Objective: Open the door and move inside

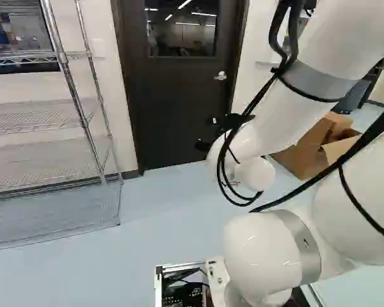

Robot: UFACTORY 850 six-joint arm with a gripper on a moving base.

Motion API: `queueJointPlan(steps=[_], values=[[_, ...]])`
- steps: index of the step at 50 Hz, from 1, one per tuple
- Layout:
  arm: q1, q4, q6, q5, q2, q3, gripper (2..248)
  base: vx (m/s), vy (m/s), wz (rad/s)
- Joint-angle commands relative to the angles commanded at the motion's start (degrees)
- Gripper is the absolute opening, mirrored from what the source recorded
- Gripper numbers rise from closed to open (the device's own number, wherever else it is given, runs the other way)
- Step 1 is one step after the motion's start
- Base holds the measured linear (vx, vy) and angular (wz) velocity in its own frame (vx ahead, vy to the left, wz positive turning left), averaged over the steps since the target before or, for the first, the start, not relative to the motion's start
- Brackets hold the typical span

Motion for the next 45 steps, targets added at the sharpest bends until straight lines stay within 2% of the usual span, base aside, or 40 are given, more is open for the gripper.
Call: queueJointPlan(steps=[45], values=[[0.0, 0.0, 0.0, 0.0, 0.0, 0.0, 247, 0.000, 0.000, 0.000]])
